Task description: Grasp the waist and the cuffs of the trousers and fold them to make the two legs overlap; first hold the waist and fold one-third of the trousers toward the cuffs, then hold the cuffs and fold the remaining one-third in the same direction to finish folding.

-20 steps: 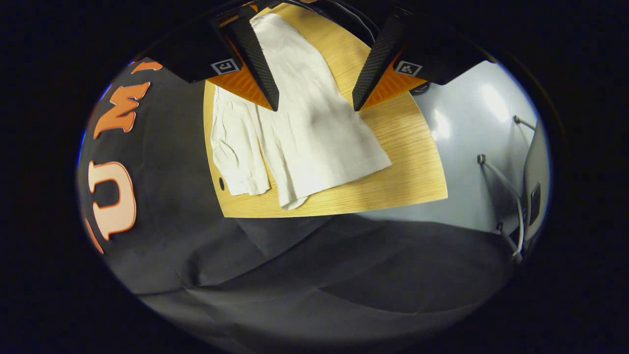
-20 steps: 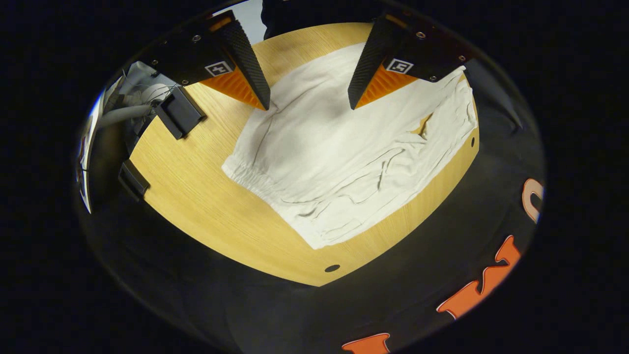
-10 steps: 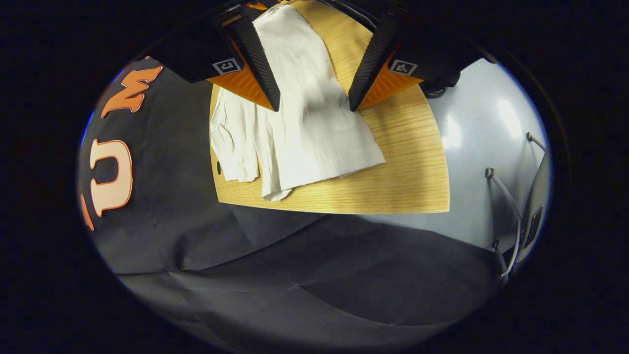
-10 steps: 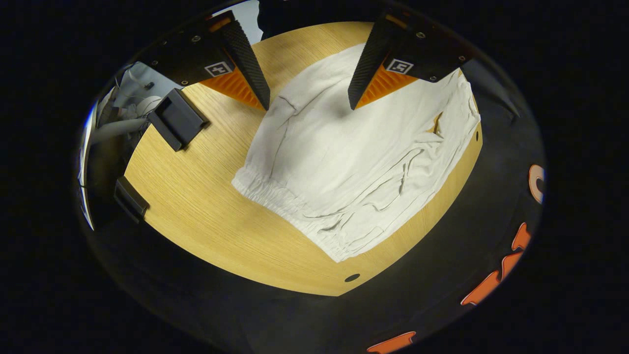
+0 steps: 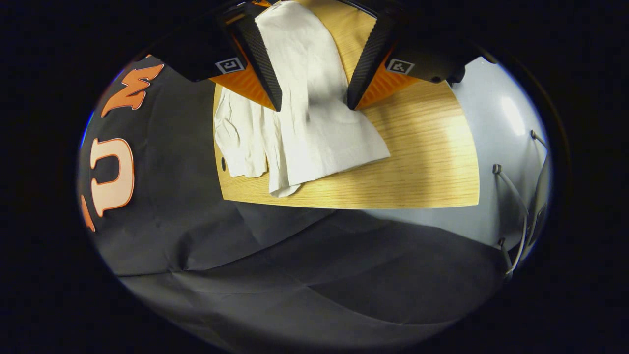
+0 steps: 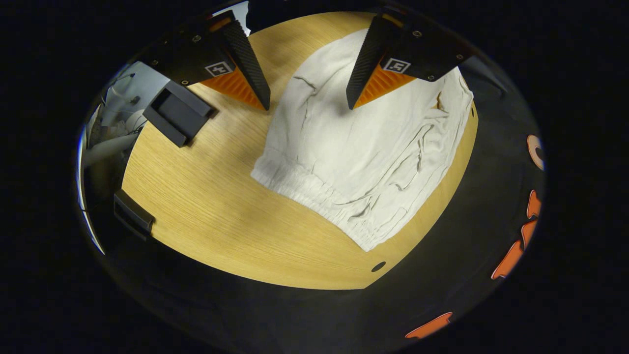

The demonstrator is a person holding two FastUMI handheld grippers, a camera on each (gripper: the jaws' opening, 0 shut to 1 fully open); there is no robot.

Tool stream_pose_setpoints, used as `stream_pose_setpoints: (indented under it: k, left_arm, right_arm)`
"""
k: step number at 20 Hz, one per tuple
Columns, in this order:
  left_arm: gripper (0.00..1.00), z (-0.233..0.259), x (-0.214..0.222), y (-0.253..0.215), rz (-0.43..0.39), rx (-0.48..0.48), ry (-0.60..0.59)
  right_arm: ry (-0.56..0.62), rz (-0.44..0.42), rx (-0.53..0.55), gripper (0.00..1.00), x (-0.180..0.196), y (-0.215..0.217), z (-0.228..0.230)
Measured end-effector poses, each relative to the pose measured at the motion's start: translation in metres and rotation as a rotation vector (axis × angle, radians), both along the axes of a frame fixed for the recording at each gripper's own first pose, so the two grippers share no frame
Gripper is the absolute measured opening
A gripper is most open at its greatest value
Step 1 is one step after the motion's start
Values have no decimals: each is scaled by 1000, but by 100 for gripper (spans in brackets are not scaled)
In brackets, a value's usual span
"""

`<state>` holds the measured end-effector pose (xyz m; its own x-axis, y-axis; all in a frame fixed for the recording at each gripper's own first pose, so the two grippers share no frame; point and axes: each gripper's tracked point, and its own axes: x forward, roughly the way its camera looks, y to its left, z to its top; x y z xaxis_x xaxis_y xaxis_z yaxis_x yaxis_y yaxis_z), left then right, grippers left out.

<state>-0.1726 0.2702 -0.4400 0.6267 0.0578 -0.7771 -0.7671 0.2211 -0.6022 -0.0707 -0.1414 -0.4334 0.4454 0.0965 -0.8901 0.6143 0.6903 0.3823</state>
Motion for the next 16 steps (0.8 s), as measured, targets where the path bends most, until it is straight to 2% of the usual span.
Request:
stream_pose_setpoints:
  k: [2, 3, 4, 5, 6, 7, 8, 10, 11, 13, 16]
  left_arm:
    - [87, -1, 3, 1, -6, 5, 9]
    - [82, 0, 5, 2, -4, 8, 13]
    - [81, -4, 7, 2, -5, 9, 22]
    - [75, -6, 11, 3, -6, 13, 23]
    - [72, -12, 15, 4, -11, 17, 33]
    - [64, -14, 19, 3, -16, 24, 37]
    - [59, -16, 23, 2, -21, 28, 42]
    - [38, -21, 29, 0, -23, 32, 45]
    - [27, -25, 31, 0, -22, 28, 49]
    - [12, -26, 33, -3, -31, 14, 24]
    - [11, -27, 37, -4, -32, -7, 11]
  right_arm:
    - [-2, -16, -7, 95, 10, -4, -4]
    - [-2, -24, -11, 95, 15, -6, -6]
    - [-6, -31, -22, 90, 19, -9, -5]
    - [-8, -42, -43, 87, 23, -11, -9]
    - [-12, -61, -73, 78, 27, -15, -12]
    - [-16, -73, -110, 66, 29, -19, -14]
    - [-23, -86, -147, 47, 28, -24, -17]
    - [-41, -134, -144, 13, 28, -23, -18]
    - [-53, -154, -116, 11, 28, -24, -17]
    - [-75, -199, -24, 6, 28, -23, -16]
    - [-101, -240, 98, 2, 26, -23, -15]
